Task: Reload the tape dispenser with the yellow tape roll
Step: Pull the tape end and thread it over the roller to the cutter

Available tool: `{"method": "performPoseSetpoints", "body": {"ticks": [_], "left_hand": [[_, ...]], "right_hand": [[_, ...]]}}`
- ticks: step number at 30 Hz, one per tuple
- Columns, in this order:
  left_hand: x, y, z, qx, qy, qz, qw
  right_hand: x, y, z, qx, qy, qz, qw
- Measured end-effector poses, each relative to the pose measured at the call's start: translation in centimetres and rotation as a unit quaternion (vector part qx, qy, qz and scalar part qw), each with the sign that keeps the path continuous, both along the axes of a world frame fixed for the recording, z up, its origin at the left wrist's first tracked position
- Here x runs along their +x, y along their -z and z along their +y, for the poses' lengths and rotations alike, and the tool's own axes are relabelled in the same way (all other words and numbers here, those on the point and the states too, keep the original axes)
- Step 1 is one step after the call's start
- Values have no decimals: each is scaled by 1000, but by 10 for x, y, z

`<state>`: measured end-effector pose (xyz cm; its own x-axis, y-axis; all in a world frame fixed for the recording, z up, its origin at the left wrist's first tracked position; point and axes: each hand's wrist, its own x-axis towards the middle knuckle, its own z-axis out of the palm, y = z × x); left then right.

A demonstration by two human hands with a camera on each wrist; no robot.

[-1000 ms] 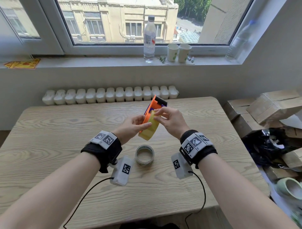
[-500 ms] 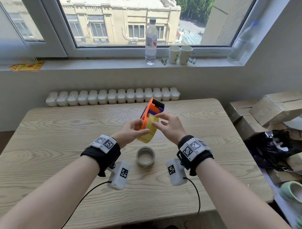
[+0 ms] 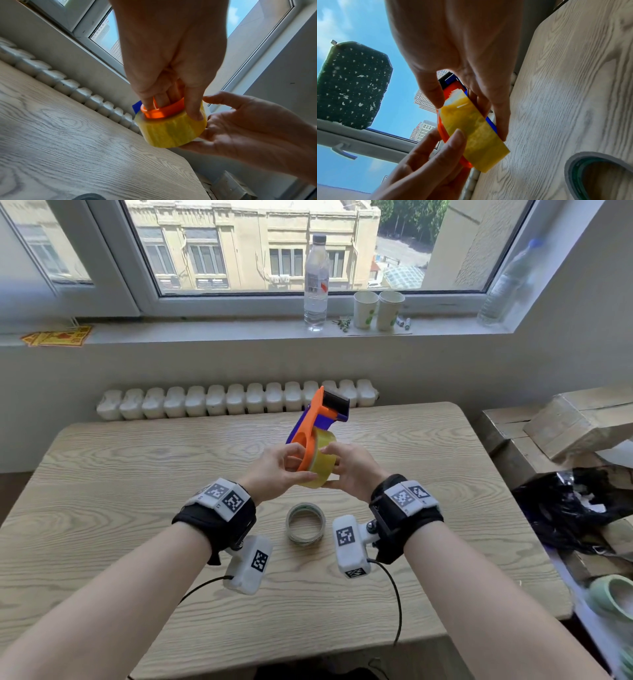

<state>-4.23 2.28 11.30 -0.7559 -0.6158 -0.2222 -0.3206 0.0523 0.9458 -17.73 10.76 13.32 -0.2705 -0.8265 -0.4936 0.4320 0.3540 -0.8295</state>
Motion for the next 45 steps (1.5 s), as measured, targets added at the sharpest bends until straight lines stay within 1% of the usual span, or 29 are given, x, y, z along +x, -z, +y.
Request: {"method": "performPoseSetpoints", "body": {"ticks": [3, 6, 7, 10, 12, 15, 27, 29, 30, 33, 35, 38, 42, 45], "left_hand": [[1, 2, 4, -18, -2, 4, 1000], [1, 3, 4, -27, 4, 10, 1000], [0, 2, 3, -27, 4, 7, 1000], [0, -3, 2, -21, -3, 7, 1000], [0, -5, 2, -15, 0, 15, 1000], [0, -6, 3, -5, 13, 23, 1000], [5, 0, 2, 13, 14, 50, 999], [6, 0, 1, 20, 11, 50, 998], [6, -1, 0, 23, 11, 51, 998], [6, -4, -1, 20, 22, 44, 999], [7, -4, 0, 23, 30, 48, 998], [9, -2, 0, 35, 30, 62, 997], [11, 0, 2, 58, 26, 58, 996], [10, -2, 1, 58, 29, 54, 996]], "right_hand": [[2, 2, -1, 11, 4, -2, 1000], [8, 8, -1, 8, 31, 11, 999], [8, 9, 0, 2, 39, 2, 999], [6, 5, 6, -17, 13, -47, 999], [3, 2, 7, -20, 2, -35, 999], [2, 2, 6, -20, 9, -11, 1000], [-1, -1, 12, -39, -27, -51, 998], [1, -1, 10, -34, -16, -63, 997], [2, -1, 8, -30, -7, -61, 998], [4, 2, 3, -24, 19, -19, 999], [4, 3, 2, -30, 19, -15, 999], [2, 4, 3, -38, 10, -35, 999], [-1, 3, 3, -48, -7, -74, 996], [-4, 1, 5, -51, -15, -84, 995]]}}
